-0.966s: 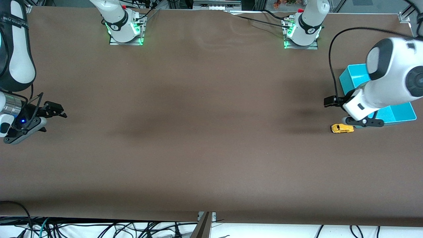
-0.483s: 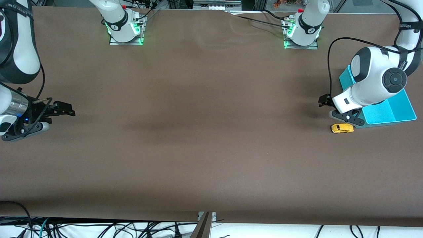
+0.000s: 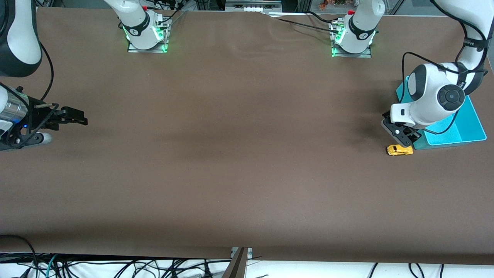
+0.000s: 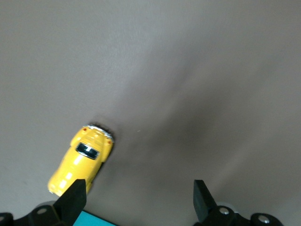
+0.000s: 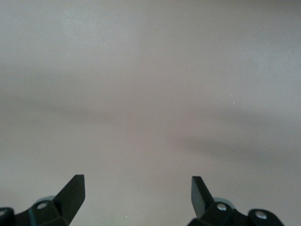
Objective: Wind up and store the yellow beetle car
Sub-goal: 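Lower the left gripper and grasp the yellow car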
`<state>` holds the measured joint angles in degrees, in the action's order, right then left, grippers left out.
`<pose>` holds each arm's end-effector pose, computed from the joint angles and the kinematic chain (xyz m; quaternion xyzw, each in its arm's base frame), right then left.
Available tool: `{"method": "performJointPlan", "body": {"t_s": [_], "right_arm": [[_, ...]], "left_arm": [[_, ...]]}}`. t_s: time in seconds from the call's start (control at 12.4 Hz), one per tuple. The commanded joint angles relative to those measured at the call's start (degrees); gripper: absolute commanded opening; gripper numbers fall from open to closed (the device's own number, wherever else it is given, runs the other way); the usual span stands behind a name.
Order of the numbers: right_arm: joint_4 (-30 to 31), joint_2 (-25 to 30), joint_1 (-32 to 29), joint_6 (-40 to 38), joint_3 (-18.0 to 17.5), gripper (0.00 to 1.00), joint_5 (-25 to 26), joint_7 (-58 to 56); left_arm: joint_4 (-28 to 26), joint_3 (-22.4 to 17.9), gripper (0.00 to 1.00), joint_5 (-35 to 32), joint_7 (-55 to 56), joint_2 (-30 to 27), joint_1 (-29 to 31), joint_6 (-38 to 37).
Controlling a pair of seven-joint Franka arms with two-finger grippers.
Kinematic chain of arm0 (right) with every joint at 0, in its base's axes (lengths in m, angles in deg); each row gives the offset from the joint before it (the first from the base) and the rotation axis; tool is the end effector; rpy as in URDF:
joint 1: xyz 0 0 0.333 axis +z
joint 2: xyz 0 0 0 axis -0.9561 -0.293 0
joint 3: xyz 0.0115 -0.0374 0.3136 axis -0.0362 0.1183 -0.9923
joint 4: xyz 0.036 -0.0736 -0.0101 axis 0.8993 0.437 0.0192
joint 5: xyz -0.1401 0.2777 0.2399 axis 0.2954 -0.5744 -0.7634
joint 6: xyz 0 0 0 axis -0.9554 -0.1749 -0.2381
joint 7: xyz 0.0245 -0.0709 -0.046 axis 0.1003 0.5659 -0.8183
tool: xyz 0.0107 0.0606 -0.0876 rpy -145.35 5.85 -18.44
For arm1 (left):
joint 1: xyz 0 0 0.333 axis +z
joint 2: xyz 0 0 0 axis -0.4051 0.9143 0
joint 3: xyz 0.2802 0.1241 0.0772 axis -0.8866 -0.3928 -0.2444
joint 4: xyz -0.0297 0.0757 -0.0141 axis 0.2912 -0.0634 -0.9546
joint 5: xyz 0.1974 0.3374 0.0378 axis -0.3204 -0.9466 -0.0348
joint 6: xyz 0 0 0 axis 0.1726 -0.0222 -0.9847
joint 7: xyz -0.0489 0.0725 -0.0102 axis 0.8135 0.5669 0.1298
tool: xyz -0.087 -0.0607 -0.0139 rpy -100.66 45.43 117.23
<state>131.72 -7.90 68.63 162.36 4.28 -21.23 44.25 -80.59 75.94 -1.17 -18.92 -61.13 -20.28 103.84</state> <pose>0.6262 0.0005 0.5174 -0.9927 -0.0973 0.0661 0.0282 0.5314 0.0707 0.2458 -0.8752 0.4799 0.0527 0.0310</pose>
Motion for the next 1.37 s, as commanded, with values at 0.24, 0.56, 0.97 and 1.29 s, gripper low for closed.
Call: {"method": "performJointPlan", "body": {"t_s": [0.24,0.56,0.97,1.29], "right_arm": [[-2.57,-0.29,0.55,-3.61,-1.39,1.0,4.65,0.96],[-2.83,0.59,0.29,-2.65,-0.51,1.0,5.17,1.14],[-1.96,5.51,0.29,-2.47,-0.69,1.0,8.87,0.96],[3.03,10.42,0.12,-2.83,-0.69,1.0,8.69,2.09]], "left_arm": [[6.77,-4.07,1.0,3.89,-25.85,9.34,0.78,5.01],[9.15,-4.33,1.0,7.61,-30.63,12.34,0.87,5.01],[9.24,-4.33,0.54,9.53,-30.63,12.69,0.95,5.01],[9.15,-4.33,0.0,9.89,-30.63,11.12,0.95,4.58]]}}
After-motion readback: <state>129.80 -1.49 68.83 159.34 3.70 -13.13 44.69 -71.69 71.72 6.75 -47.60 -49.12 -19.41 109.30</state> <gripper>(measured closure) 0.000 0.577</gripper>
